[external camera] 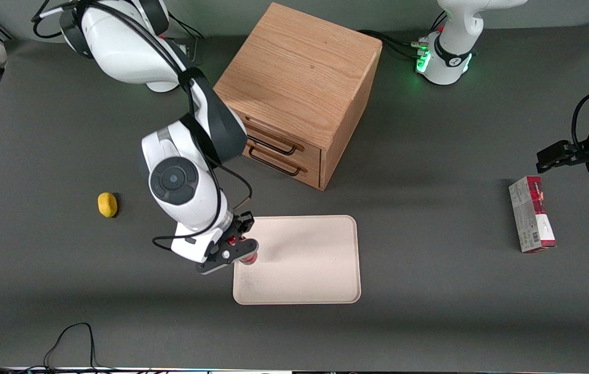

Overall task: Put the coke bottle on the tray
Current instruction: 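Carry the hanging bottle with the right gripper over the cream tray, then lower the bottle upright onto the tray and open the right gripper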

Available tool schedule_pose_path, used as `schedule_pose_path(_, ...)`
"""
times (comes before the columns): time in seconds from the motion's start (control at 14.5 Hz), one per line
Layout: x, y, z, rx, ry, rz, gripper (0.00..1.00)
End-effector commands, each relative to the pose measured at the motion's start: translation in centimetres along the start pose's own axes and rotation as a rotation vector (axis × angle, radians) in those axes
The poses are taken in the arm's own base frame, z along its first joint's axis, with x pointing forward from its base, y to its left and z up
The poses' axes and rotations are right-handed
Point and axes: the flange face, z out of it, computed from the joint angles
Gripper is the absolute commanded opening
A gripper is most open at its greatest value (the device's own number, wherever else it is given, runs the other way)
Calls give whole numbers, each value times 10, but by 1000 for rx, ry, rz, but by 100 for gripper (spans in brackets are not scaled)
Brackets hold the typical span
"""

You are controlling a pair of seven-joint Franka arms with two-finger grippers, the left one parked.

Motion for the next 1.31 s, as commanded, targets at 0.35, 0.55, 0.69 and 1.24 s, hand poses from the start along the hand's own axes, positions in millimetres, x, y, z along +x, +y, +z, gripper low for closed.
schedule_pose_path(0.35,16,4,51,-8,29,8,0)
schedule_pose_path(0.55,18,8,59,-10,35,13,0)
schedule_pose_path(0.69,18,8,63,-11,37,14,0)
schedule_pose_path(1.24,19,9,65,-11,44,28,100)
